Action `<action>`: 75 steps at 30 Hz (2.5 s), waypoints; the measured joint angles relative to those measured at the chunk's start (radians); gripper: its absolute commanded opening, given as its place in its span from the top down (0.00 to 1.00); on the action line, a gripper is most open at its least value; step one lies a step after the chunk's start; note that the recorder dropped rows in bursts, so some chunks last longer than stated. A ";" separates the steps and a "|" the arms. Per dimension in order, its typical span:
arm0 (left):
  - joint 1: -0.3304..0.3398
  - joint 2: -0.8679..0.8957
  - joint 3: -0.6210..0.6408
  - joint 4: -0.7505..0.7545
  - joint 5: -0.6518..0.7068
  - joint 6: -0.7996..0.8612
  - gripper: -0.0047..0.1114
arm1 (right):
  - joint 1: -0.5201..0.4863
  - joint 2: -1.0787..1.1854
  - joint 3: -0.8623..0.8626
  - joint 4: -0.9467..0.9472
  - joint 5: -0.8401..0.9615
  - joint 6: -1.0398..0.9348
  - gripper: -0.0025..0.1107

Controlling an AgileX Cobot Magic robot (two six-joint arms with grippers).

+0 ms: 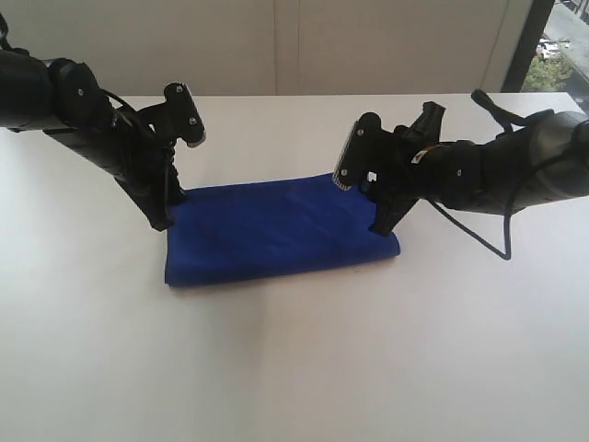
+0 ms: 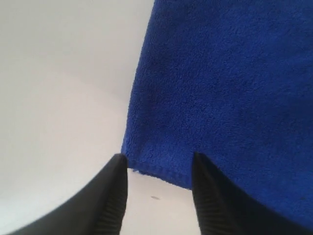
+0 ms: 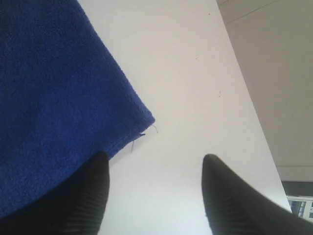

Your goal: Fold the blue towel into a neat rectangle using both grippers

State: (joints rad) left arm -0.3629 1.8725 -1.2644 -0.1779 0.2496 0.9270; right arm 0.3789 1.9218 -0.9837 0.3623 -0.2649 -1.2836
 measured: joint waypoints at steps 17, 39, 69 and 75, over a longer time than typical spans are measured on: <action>0.144 -0.117 -0.155 0.010 0.426 -0.773 0.96 | -0.109 -0.225 -0.125 0.658 0.573 0.295 0.98; 0.187 0.161 -0.236 -0.192 0.423 -0.774 0.96 | -0.141 0.132 -0.410 -0.189 1.046 1.100 0.98; 0.118 0.265 -0.245 -0.262 0.178 -0.750 0.96 | -0.130 0.162 -0.390 -0.116 1.079 1.103 0.98; 0.118 0.265 -0.245 -0.262 0.153 -0.750 0.96 | -0.130 0.162 -0.390 -0.106 1.117 1.103 0.98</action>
State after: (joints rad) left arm -0.2447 2.1375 -1.5092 -0.4397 0.4023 0.1766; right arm 0.2486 2.0834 -1.3742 0.2565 0.8521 -0.1811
